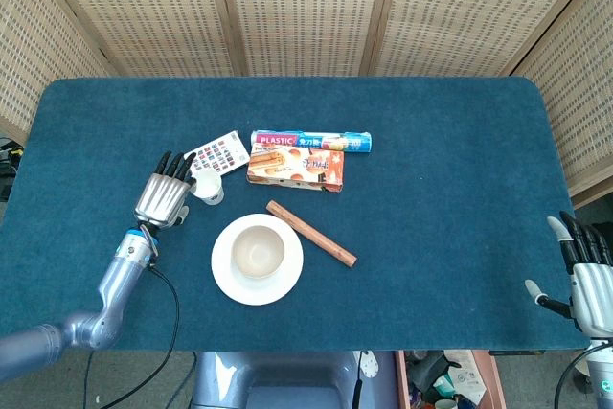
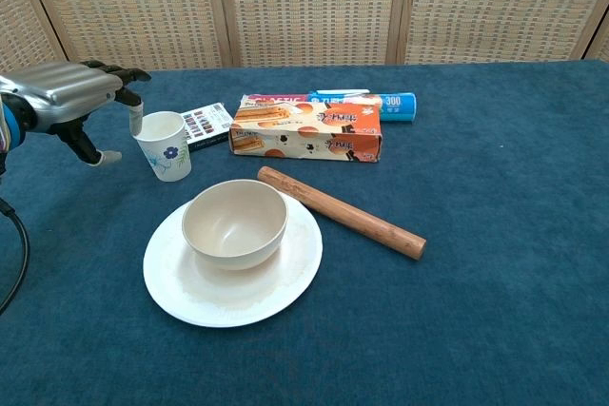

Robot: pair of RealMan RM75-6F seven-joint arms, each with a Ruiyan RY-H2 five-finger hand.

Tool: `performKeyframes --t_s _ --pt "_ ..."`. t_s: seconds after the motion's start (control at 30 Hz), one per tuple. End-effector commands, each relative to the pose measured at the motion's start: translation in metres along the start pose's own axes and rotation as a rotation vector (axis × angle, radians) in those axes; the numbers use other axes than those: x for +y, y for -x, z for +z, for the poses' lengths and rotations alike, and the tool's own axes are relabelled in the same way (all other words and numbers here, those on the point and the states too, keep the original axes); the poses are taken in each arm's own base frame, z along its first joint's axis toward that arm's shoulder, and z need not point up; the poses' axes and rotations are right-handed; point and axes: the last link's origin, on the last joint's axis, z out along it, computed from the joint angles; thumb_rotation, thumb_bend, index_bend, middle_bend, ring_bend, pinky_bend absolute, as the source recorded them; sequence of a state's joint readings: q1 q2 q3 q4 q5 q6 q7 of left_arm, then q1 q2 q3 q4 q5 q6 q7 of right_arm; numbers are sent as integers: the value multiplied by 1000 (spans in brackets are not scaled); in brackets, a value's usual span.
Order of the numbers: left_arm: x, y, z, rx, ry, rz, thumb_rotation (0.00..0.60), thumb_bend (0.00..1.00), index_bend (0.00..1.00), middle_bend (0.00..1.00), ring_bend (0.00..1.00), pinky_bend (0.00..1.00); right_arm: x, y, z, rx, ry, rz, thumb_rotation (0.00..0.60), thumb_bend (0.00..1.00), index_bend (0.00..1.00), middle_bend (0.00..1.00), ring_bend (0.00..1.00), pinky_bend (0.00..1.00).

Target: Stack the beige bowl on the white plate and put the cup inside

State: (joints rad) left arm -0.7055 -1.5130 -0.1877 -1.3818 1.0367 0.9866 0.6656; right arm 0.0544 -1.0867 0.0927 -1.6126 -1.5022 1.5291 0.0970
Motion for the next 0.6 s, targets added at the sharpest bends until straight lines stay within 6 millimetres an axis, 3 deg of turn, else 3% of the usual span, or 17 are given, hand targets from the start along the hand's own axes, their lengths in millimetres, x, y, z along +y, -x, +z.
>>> performKeyframes --t_s 0.03,0.27,0.6 --pt "5 2 5 -4 1 5 600 317 425 0 0 0 0 0 0 1 0 2 600 200 33 0 0 0" --pt "13 3 10 9 10 12 600 318 428 0 0 0 1 0 0 -1 1 4 600 200 33 0 0 0" --pt "16 7 17 13 7 46 600 318 540 21 0 0 0 -1 -1 5 -7 7 600 200 33 0 0 0"
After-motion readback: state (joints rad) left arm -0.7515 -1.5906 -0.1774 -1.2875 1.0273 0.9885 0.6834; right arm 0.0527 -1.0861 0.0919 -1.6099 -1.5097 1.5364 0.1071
